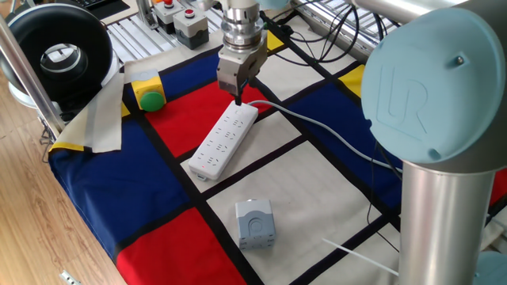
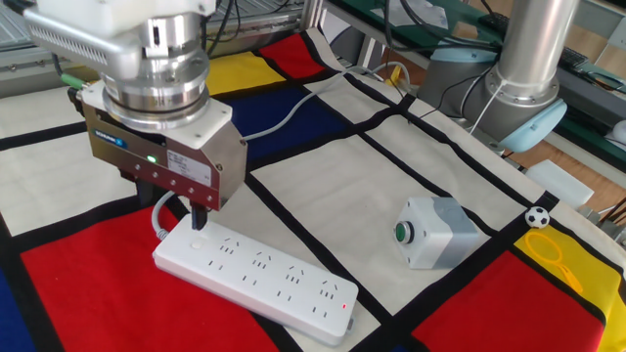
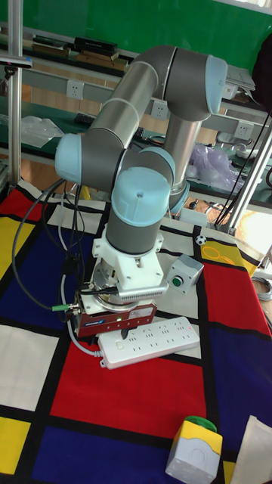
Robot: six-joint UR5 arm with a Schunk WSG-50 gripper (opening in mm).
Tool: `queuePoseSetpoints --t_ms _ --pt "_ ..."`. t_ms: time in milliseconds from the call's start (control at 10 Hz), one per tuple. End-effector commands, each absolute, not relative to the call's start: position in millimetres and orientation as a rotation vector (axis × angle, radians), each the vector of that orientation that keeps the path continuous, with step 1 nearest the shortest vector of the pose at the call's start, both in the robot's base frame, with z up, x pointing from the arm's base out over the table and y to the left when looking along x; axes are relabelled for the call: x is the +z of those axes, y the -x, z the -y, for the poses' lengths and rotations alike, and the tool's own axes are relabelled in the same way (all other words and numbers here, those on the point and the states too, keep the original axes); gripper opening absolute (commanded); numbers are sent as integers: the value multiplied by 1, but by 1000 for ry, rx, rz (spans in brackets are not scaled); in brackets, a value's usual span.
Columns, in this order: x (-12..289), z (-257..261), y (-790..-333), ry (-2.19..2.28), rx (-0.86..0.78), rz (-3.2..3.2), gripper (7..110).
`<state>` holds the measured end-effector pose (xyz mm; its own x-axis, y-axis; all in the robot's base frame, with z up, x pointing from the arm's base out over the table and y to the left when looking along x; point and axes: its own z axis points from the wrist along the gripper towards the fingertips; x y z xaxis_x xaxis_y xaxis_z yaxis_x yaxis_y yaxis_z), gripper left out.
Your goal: Turn on the power strip by pressing the button
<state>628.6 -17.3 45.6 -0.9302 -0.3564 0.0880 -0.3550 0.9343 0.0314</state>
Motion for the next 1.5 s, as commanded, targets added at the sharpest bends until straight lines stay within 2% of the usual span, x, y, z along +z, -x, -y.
queuePoseSetpoints --t_ms 0,700,1400 --pt "54 15 -633 -539 -45 3017 66" --pt "55 15 -640 -528 -28 3037 66" --pt "55 1 -658 -518 -79 3106 66"
